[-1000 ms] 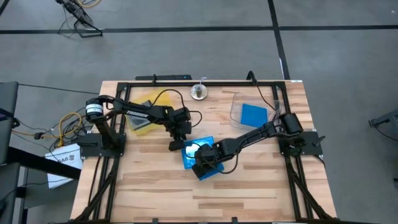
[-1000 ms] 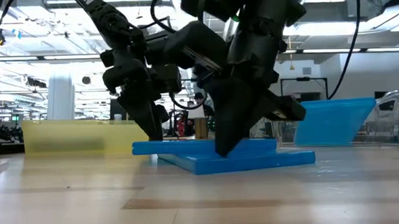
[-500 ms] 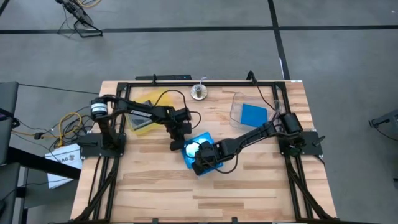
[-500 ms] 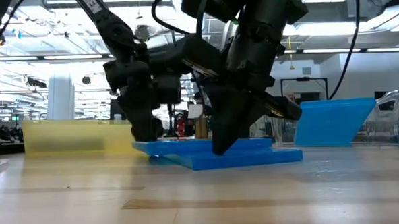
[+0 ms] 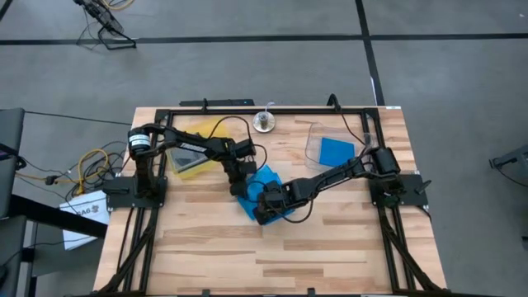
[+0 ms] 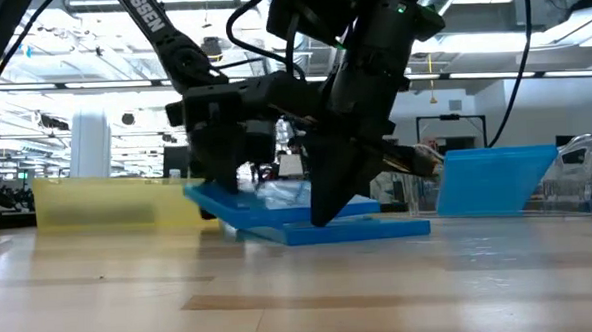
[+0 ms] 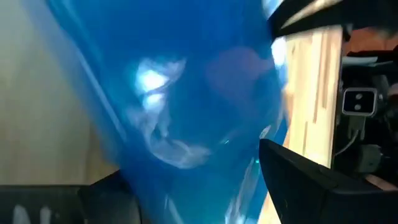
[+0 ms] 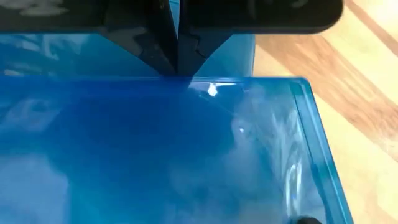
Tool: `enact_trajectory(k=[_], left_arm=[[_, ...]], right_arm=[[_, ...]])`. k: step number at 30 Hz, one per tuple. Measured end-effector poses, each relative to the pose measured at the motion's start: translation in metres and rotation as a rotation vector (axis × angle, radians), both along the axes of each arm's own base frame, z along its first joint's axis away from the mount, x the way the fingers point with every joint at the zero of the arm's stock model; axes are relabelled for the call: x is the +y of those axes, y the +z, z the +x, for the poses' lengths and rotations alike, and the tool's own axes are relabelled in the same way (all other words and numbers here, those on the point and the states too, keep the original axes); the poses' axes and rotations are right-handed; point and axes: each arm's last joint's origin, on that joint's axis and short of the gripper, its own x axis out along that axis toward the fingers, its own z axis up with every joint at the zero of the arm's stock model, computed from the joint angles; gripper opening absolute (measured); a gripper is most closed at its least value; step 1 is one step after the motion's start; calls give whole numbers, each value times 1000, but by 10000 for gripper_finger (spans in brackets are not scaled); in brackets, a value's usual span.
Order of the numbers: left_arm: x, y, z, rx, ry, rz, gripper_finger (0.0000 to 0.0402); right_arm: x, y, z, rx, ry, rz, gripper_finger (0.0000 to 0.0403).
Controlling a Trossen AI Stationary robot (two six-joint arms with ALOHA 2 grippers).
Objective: Pick & place jewel cases by type
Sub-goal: Put the blue CD case into the transparent bin
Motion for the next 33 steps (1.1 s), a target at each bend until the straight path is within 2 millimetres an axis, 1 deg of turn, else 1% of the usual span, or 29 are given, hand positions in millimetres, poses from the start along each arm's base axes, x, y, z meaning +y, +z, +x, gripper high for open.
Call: enact_trajectory(k=[2,5,10,16,20,22,25,29,33], left_arm=[[3,4,4,-25,6,8,220],[7,10,8,-41,19,8,199],[12,16,12,-51,29,7,138],[16,20,11,-41,31,-10,59],[19,20,8,-39,22,-38,18],[20,20,7,-41,18,-42,12],[23,19,5,-36,20,-42,19],[25,19,3,-35,16,-43,28],[25,20,1,-48,-14,-33,11]], right_arm=[[-1,0,1,-9,10,-11,0],[-1,0,2,-13,13,-15,0],[-1,0,1,-10,19,-13,0],[0,2,-1,2,25,-2,0],[0,10,-4,11,48,17,0],[0,17,-8,22,55,21,0],[-1,34,-16,25,72,14,0],[-4,61,-31,30,153,-21,0],[-8,92,-49,19,236,-60,0]])
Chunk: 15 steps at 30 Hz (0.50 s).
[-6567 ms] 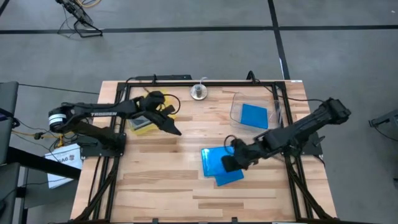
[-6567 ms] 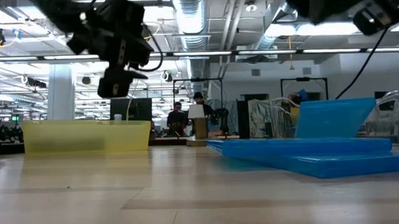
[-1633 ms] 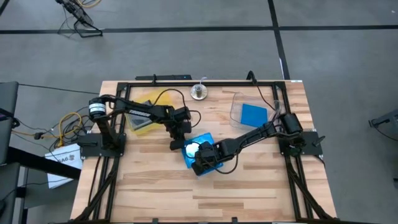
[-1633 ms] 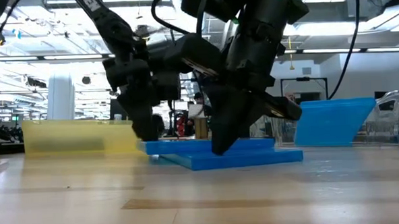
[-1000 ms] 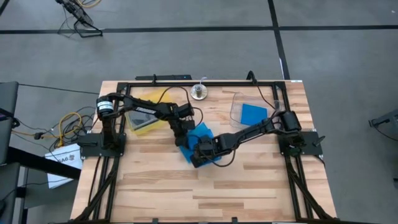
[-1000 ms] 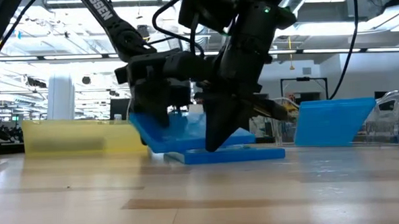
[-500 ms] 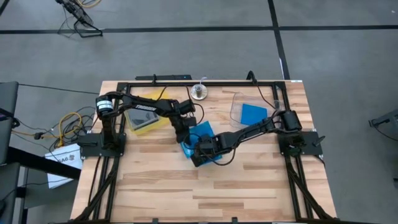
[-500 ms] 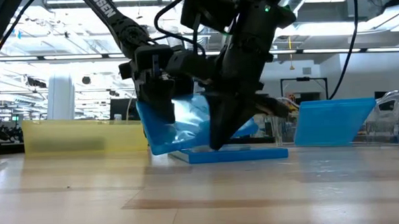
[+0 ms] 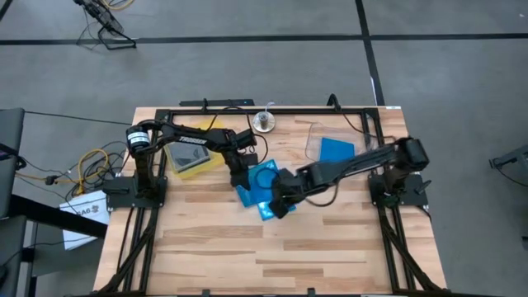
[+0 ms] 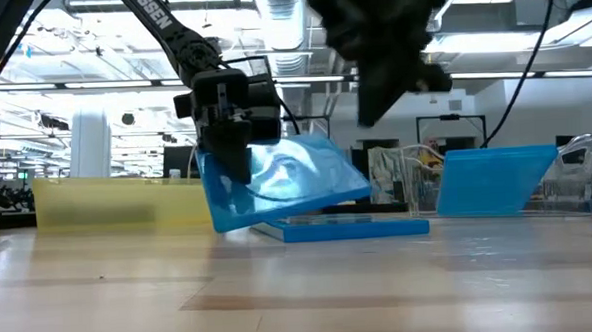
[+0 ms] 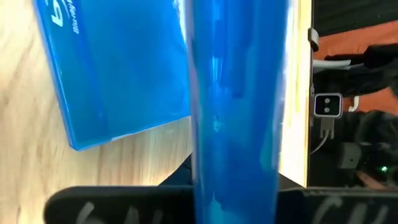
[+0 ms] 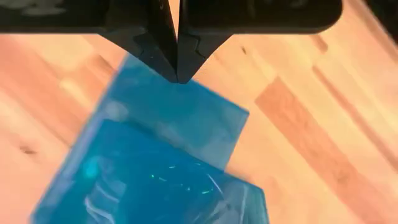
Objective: Pick & place jewel cases by type
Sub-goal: Put the blue CD case into the transparent bin
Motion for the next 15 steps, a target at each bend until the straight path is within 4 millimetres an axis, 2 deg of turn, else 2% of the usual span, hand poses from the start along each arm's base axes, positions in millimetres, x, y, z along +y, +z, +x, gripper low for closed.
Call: enact_trajectory(k=[6,15], left_arm=[[0,4,-1,-27,-23,36,15],[-8,34,-2,-149,-51,165,11]], right_arm=[[-7,26,-37,-28,8,1,0],[-21,24,-110,-63,-166,85,0]])
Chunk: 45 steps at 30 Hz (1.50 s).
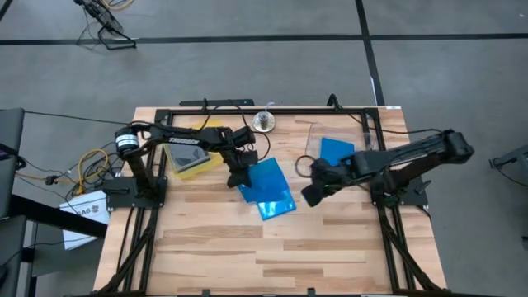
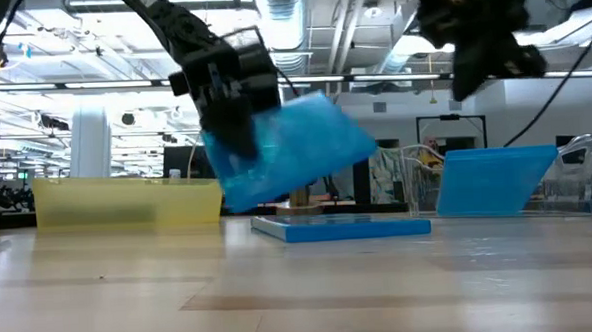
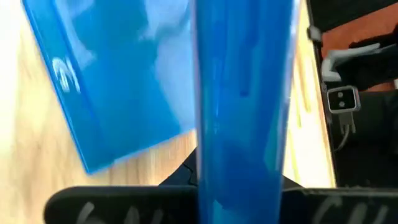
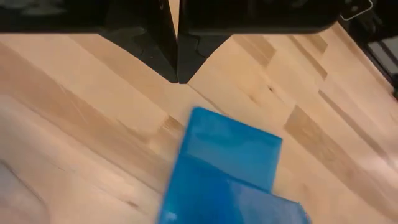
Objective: Pick & place jewel cases by type
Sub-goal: Put the blue CD case into the transparent bin
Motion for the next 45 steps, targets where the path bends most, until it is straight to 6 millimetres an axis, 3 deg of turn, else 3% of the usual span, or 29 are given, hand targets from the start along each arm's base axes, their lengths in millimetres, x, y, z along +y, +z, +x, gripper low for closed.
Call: enact_trajectory(k=[6,10,16,21,26,33,40,45], left_arm=[[-5,35,6,-168,75,94,11],[-13,73,8,-364,141,187,11],[-25,122,-6,-579,226,374,11],[-37,147,-21,-689,217,585,11],[-51,161,-29,-774,131,832,14],[-58,171,-36,-759,234,983,11],[-63,171,-36,-741,285,946,12],[-62,173,-35,-715,454,759,11]], right_arm=[[-5,-6,-26,-49,-39,31,0],[-6,-9,-34,-54,-19,43,0],[-7,-23,-40,-10,103,18,0],[-10,-35,-45,30,212,-17,0],[-15,-36,-44,24,303,-72,0],[-22,-36,-43,19,381,-128,0],[-25,-36,-43,18,404,-146,0],[-27,-36,-43,18,395,-142,0]])
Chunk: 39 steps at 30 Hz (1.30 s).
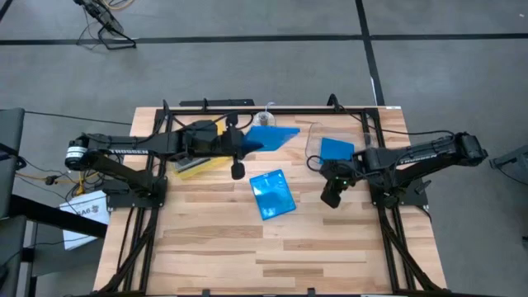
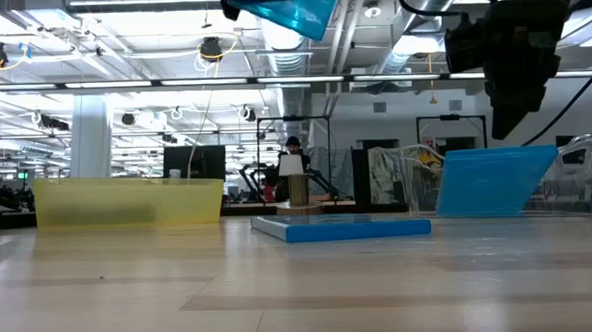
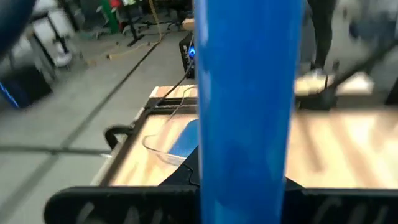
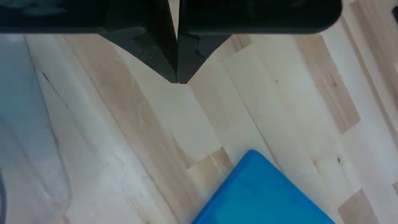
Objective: Pick & place jewel cases by type
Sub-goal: Put the blue CD case into the transparent bin
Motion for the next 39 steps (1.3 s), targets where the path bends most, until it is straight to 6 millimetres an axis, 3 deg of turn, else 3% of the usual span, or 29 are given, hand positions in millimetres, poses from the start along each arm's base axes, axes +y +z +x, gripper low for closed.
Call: enact_trajectory(k=[11,16,19,26,39], left_arm=[[9,3,0,-171,158,-685,16],[11,3,-1,-213,175,-1103,16],[9,4,0,-217,155,-1251,19],[5,18,2,-288,-13,-1338,15],[5,12,4,-248,12,-1237,14]], right_arm=[[-7,0,1,6,-49,78,0],[-9,0,1,8,-54,104,0],[-10,0,1,10,-59,134,0],[-10,1,1,13,-66,169,0],[-10,3,-1,-4,-35,146,0]])
